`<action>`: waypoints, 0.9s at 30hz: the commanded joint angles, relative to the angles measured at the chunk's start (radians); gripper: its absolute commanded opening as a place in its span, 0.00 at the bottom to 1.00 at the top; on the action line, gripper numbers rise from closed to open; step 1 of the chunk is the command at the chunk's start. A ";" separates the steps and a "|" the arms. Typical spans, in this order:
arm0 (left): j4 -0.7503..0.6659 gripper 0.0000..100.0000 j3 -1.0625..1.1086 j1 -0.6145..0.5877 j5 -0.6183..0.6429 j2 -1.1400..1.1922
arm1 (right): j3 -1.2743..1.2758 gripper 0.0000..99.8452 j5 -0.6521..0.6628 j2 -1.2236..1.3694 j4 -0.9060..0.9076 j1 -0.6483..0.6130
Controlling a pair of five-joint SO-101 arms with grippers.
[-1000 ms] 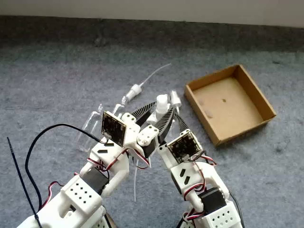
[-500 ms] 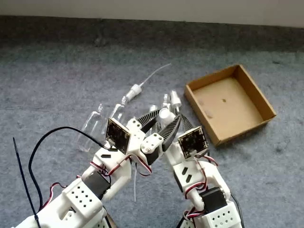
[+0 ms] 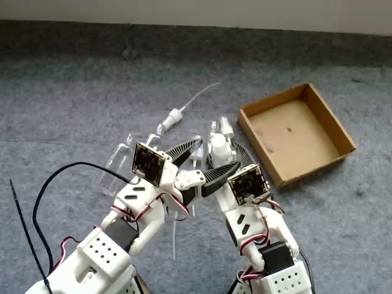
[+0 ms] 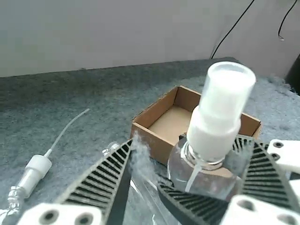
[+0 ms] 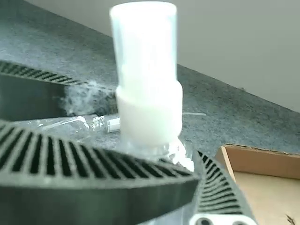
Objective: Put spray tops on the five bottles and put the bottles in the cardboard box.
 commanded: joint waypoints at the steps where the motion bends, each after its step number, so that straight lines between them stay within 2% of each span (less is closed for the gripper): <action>1: 0.083 0.33 -0.002 -0.030 -0.008 -0.208 | 0.117 0.11 0.006 -0.019 -0.007 0.015; 8: 0.474 0.32 0.001 -0.028 -0.008 -0.659 | 0.117 0.11 0.005 -0.019 -0.007 0.015; 10: 0.583 0.26 -0.013 -0.031 -0.011 -0.733 | 0.111 0.11 0.003 -0.019 -0.007 0.021; 12: 0.647 0.16 -0.027 -0.033 -0.014 -0.710 | 0.111 0.11 0.003 -0.019 -0.007 0.041; 15: 0.655 0.01 -0.025 -0.045 -0.014 -0.680 | 0.105 0.11 -0.020 -0.019 -0.007 0.074; 20: 0.663 0.05 -0.007 -0.054 -0.008 -0.693 | 0.002 0.11 -0.160 -0.019 -0.002 0.128; 27: 0.658 0.05 0.104 -0.041 -0.008 -0.694 | -0.142 0.11 -0.170 0.016 -0.001 0.130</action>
